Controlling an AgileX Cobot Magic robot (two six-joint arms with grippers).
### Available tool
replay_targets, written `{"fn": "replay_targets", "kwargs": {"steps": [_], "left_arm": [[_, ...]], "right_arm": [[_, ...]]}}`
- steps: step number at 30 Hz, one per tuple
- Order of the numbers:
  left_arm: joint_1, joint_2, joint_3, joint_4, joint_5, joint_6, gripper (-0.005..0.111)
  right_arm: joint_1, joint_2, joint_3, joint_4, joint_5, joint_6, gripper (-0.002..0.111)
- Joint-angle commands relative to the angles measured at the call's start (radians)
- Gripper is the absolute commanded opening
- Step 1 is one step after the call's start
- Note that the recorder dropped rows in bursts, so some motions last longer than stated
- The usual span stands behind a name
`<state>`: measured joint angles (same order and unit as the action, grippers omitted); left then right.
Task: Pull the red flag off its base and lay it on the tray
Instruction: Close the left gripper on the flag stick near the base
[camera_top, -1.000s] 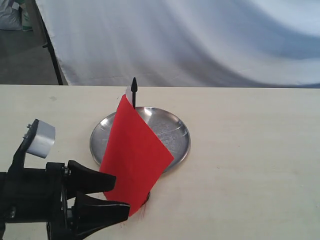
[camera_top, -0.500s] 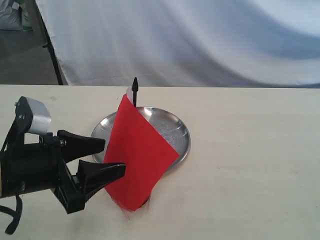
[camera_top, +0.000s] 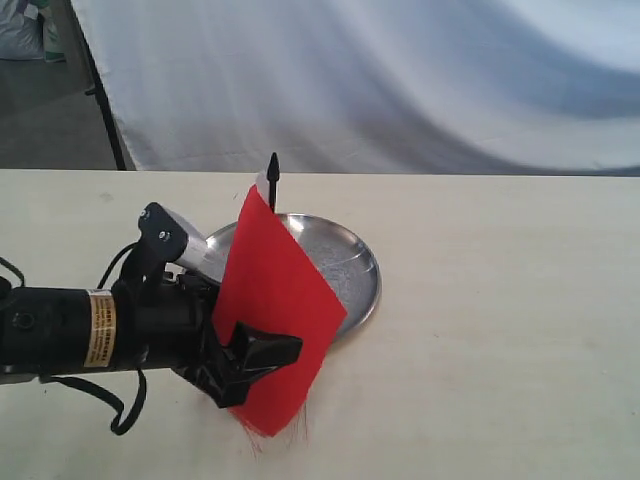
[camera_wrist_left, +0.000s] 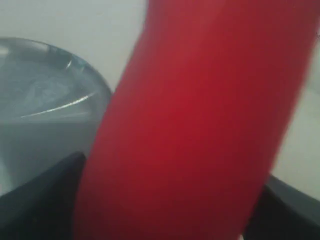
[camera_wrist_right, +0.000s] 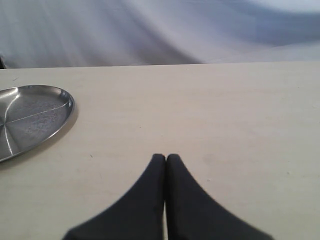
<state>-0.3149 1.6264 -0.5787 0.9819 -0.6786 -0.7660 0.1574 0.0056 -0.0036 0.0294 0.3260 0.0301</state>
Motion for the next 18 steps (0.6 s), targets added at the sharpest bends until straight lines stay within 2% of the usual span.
{"fn": "replay_targets", "kwargs": {"steps": [1, 4, 7, 10, 11, 13, 18], "left_arm": [[-0.006, 0.069, -0.027, -0.027, 0.007, 0.004, 0.072], [-0.006, 0.095, -0.033, -0.030, 0.007, 0.004, 0.071], [-0.006, 0.107, -0.036, -0.052, 0.007, 0.004, 0.059], [-0.006, 0.107, -0.036, -0.055, 0.000, 0.012, 0.037], [-0.006, 0.107, -0.036, -0.055, -0.004, 0.031, 0.021], [-0.006, 0.107, -0.036, -0.053, -0.004, 0.093, 0.000], [-0.006, 0.104, -0.036, -0.053, -0.029, 0.113, 0.000]], "right_arm": [[0.002, -0.006, 0.004, -0.001, -0.005, 0.002, 0.000], [0.002, -0.006, 0.004, -0.001, -0.005, 0.002, 0.000], [0.002, -0.006, 0.004, -0.001, -0.005, 0.002, 0.000], [0.002, -0.006, 0.004, -0.001, -0.005, 0.002, 0.000], [0.002, -0.006, 0.004, -0.001, -0.005, 0.002, 0.000], [0.002, -0.006, 0.004, -0.001, -0.005, 0.002, 0.000], [0.002, -0.006, 0.004, -0.001, -0.005, 0.002, 0.000]]}}
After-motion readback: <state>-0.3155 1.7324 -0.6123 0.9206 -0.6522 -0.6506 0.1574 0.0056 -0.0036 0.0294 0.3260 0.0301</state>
